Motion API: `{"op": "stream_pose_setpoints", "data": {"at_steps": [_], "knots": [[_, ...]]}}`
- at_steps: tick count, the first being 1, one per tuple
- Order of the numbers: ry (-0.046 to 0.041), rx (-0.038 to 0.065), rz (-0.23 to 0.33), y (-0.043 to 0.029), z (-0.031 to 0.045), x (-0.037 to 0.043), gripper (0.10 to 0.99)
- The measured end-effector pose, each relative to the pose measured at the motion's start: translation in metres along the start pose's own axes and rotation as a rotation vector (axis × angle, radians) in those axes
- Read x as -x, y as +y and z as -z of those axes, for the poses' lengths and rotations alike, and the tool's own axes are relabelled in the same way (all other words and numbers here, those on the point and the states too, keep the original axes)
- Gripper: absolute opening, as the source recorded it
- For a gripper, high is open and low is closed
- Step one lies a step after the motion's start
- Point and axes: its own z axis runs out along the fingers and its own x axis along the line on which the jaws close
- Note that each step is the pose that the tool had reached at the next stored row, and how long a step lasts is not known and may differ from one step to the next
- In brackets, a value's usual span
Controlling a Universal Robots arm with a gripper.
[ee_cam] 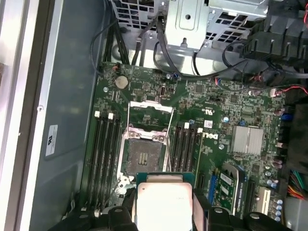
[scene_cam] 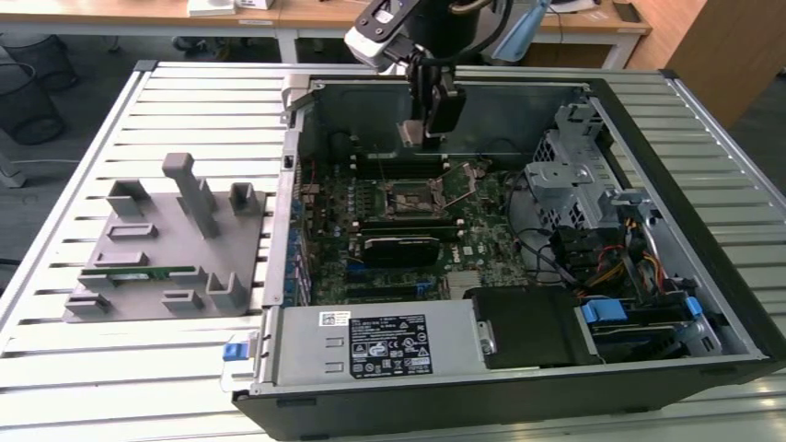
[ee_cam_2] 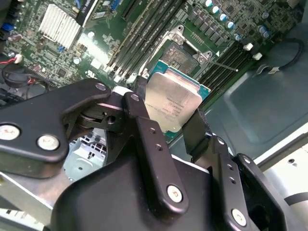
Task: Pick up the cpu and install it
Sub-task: 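Place the cpu into insertion slot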
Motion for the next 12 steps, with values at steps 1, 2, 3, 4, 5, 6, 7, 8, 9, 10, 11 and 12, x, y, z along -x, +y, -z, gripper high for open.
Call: {"op": "stream_pose_setpoints", "data": {"at_steps": [1, 2, 3, 4, 5, 6, 7, 8, 9, 10, 11, 12], "knots": [[0.0000, 0.000, -0.007, 0.0000, -0.0018, -0.0004, 0.541], [-0.0002, 0.000, -0.015, 0.0001, -0.0036, -0.0007, 0.541], [-0.0003, -0.001, -0.023, 0.0001, -0.0053, -0.0010, 0.541], [-0.0005, -0.001, -0.031, 0.0001, -0.0071, -0.0014, 0.541], [-0.0006, -0.001, -0.037, 0.0001, -0.0089, -0.0017, 0.541], [-0.0008, -0.001, -0.040, 0.0001, -0.0107, -0.0021, 0.541], [-0.0009, -0.001, -0.042, 0.0002, -0.0126, -0.0027, 0.541], [-0.0008, -0.001, -0.042, 0.0002, -0.0143, -0.0030, 0.541], [-0.0008, -0.001, -0.042, 0.0003, -0.0156, -0.0030, 0.541], [-0.0008, -0.001, -0.042, 0.0003, -0.0166, -0.0031, 0.541], [-0.0008, -0.001, -0.043, 0.0002, -0.0174, -0.0031, 0.541], [-0.0008, -0.001, -0.044, 0.0002, -0.0182, -0.0032, 0.541]]}}
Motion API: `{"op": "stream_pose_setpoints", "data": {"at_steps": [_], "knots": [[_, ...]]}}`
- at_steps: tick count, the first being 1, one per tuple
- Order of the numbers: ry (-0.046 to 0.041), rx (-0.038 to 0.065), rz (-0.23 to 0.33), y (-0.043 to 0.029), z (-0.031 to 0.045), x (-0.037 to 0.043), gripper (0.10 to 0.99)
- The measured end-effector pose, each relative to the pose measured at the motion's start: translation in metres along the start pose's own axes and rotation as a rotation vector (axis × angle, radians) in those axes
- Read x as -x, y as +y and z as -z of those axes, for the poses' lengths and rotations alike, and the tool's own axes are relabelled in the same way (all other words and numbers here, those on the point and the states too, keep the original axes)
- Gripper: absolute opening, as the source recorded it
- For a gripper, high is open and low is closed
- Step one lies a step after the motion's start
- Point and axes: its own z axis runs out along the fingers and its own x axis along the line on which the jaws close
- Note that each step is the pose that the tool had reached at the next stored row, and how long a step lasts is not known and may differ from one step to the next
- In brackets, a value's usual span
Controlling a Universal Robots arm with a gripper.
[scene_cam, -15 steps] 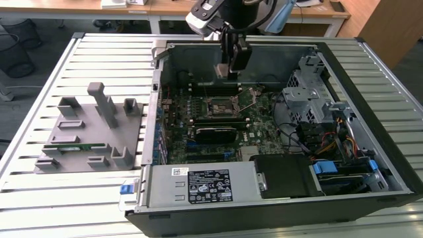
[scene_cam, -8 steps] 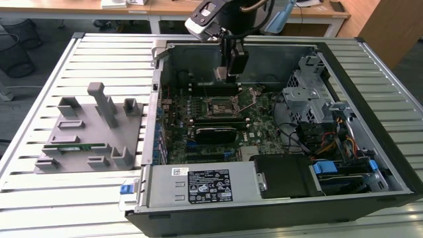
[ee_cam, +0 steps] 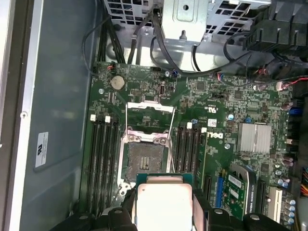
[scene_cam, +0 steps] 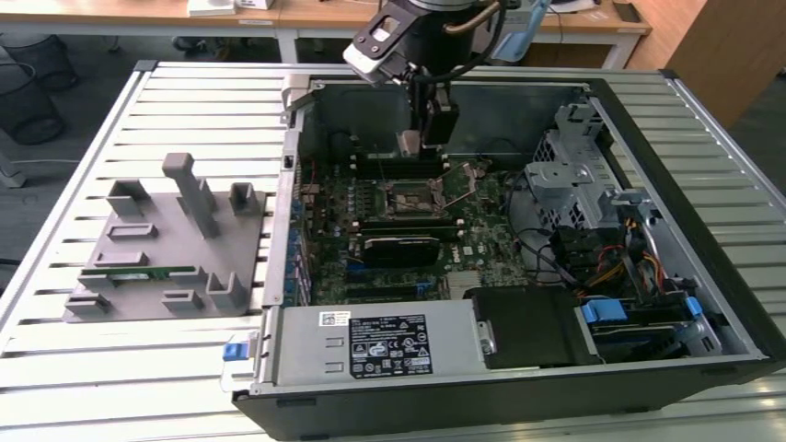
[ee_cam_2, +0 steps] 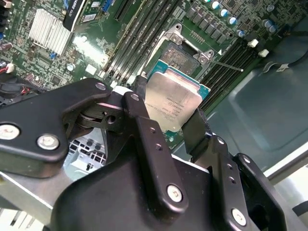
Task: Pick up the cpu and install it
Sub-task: 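Place the cpu into insertion slot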
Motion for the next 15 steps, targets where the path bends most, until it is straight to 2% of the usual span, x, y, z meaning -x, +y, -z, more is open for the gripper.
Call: {"op": "stream_pose_setpoints", "data": {"at_steps": [12, 15], "knots": [[-0.0004, 0.000, -0.007, 0.0000, -0.0119, -0.0010, 0.541], [-0.0022, -0.001, -0.024, 0.0000, -0.0157, -0.0021, 0.541]]}}
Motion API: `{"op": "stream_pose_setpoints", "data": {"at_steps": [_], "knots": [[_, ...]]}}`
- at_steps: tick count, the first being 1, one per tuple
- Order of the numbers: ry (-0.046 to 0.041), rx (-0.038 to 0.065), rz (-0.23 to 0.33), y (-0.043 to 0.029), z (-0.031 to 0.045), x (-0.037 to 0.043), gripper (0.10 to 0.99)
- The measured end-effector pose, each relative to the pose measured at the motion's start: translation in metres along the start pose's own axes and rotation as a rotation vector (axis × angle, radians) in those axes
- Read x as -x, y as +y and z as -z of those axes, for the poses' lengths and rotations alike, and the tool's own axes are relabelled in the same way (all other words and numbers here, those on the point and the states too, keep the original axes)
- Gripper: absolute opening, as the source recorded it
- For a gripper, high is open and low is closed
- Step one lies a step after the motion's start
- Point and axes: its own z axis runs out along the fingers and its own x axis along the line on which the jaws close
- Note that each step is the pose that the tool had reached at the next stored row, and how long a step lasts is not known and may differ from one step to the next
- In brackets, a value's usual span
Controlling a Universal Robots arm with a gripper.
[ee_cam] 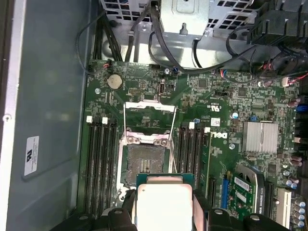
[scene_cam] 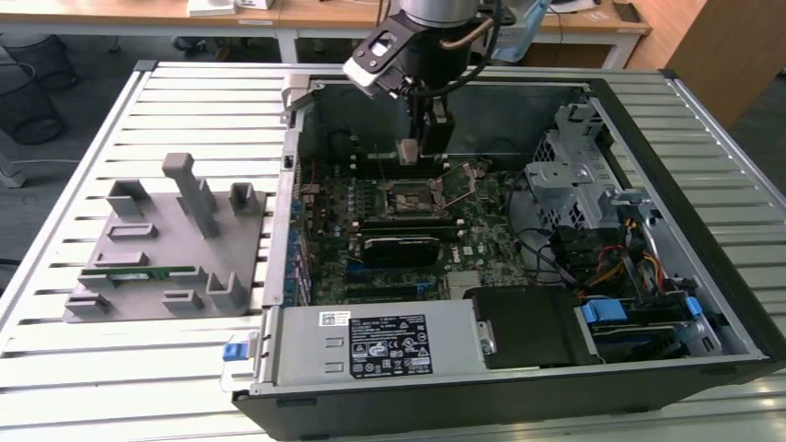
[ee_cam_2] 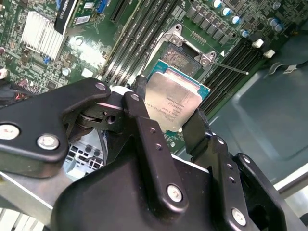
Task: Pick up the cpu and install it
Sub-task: 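Place the cpu into insertion slot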
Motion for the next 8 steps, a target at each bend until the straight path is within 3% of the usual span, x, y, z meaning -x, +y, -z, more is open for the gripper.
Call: {"op": "stream_pose_setpoints", "data": {"at_steps": [8], "knots": [[-0.0008, 0.000, -0.006, 0.0001, -0.0144, -0.0037, 0.541]]}}
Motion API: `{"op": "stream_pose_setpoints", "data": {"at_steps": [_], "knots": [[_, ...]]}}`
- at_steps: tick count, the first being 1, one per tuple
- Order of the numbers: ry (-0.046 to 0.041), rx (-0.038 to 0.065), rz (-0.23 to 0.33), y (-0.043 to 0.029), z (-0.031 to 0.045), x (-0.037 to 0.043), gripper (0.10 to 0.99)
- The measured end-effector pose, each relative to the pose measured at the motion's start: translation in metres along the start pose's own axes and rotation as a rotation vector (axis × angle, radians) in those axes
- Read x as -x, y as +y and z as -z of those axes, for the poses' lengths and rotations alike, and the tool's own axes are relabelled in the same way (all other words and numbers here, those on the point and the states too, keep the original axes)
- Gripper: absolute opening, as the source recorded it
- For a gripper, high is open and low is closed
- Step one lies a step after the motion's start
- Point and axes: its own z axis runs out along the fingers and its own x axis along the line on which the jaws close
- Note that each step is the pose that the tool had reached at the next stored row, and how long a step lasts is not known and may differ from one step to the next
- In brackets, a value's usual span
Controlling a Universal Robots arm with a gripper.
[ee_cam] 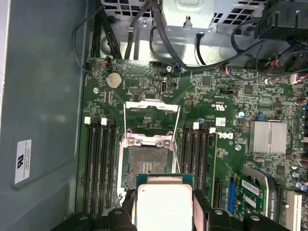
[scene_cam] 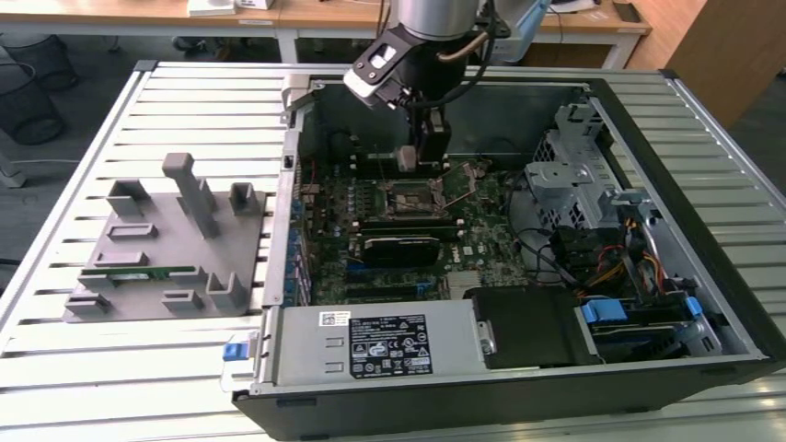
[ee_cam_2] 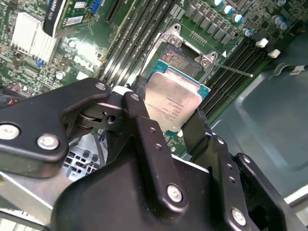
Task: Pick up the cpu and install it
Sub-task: 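Place the cpu into insertion slot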
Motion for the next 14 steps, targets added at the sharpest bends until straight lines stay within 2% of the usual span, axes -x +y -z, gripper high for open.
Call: {"op": "stream_pose_setpoints", "data": {"at_steps": [14], "knots": [[0.0000, 0.001, 0.000, 0.0022, -0.0239, -0.0077, 0.541]]}}
